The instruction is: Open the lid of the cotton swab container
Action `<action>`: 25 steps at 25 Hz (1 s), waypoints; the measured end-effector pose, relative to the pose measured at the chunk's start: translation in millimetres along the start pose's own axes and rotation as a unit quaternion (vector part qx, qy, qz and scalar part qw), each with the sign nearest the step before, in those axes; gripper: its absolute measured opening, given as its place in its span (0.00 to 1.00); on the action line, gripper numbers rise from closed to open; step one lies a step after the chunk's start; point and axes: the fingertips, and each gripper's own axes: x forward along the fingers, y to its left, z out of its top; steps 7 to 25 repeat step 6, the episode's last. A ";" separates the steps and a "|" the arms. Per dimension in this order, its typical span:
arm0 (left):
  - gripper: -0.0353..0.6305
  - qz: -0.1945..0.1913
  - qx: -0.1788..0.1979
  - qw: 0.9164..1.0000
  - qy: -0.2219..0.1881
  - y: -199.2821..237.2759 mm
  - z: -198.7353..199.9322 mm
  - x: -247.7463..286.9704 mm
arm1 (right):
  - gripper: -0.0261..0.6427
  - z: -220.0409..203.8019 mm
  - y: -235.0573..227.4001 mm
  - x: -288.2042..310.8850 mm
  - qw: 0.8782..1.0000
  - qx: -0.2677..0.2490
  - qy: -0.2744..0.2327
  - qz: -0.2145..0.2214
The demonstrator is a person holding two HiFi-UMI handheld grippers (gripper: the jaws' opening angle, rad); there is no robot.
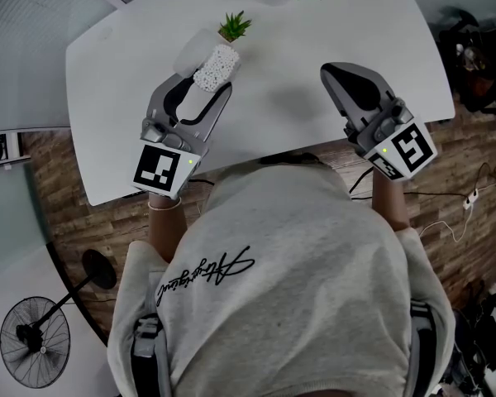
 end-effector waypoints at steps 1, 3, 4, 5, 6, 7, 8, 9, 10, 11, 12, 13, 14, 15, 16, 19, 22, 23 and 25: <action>0.34 0.000 0.000 1.000 0.001 -0.2 -0.2 0.0 | 0.04 0.0 0.3 0.0 1.000 0.001 0.000 0.000; 0.34 0.000 -0.001 1.000 0.001 0.0 -0.6 -0.5 | 0.04 -0.5 1.2 0.1 1.000 0.002 0.000 -0.001; 0.34 0.000 -0.002 1.000 0.001 0.4 -0.7 -0.9 | 0.04 -0.9 1.7 0.3 1.000 0.003 -0.001 -0.001; 0.35 0.000 -0.003 1.000 0.000 0.8 -0.7 -1.2 | 0.04 -1.2 2.3 0.6 1.000 0.003 -0.001 -0.001; 0.34 0.000 -0.003 1.000 0.000 1.3 -0.6 -1.6 | 0.04 -1.5 2.8 0.8 1.000 0.004 -0.001 -0.001; 0.34 0.000 -0.003 1.000 0.000 1.3 -0.6 -1.6 | 0.04 -1.5 2.8 0.8 1.000 0.004 -0.001 -0.001; 0.34 0.000 -0.003 1.000 0.000 1.3 -0.6 -1.6 | 0.04 -1.5 2.8 0.8 1.000 0.004 -0.001 -0.001; 0.34 0.000 -0.003 1.000 0.000 1.3 -0.6 -1.6 | 0.04 -1.5 2.8 0.8 1.000 0.004 -0.001 -0.001; 0.34 0.000 -0.003 1.000 0.000 1.3 -0.6 -1.6 | 0.04 -1.5 2.8 0.8 1.000 0.004 -0.001 -0.001; 0.34 0.000 -0.003 1.000 0.000 1.3 -0.6 -1.6 | 0.04 -1.5 2.8 0.8 1.000 0.004 -0.001 -0.001; 0.34 0.000 -0.003 1.000 0.000 1.3 -0.6 -1.6 | 0.04 -1.5 2.8 0.8 1.000 0.004 -0.001 -0.001; 0.34 0.000 -0.003 1.000 0.000 1.3 -0.6 -1.6 | 0.04 -1.5 2.8 0.8 1.000 0.004 -0.001 -0.001; 0.34 0.000 -0.003 1.000 0.000 1.3 -0.6 -1.6 | 0.04 -1.5 2.8 0.8 1.000 0.004 -0.001 -0.001; 0.34 0.000 -0.003 1.000 0.000 1.3 -0.6 -1.6 | 0.04 -1.5 2.8 0.8 1.000 0.004 -0.001 -0.001; 0.34 0.000 -0.003 1.000 0.000 1.3 -0.6 -1.6 | 0.04 -1.5 2.8 0.8 1.000 0.004 -0.001 -0.001; 0.34 0.000 -0.003 1.000 0.000 1.3 -0.6 -1.6 | 0.04 -1.5 2.8 0.8 1.000 0.004 -0.001 -0.001; 0.34 0.000 -0.003 1.000 0.000 1.3 -0.6 -1.6 | 0.04 -1.5 2.8 0.8 1.000 0.004 -0.001 -0.001; 0.34 0.000 -0.003 1.000 0.000 1.3 -0.6 -1.6 | 0.04 -1.5 2.8 0.8 1.000 0.004 -0.001 -0.001; 0.34 0.000 -0.003 1.000 0.000 1.3 -0.6 -1.6 | 0.04 -1.5 2.8 0.8 1.000 0.004 -0.001 -0.001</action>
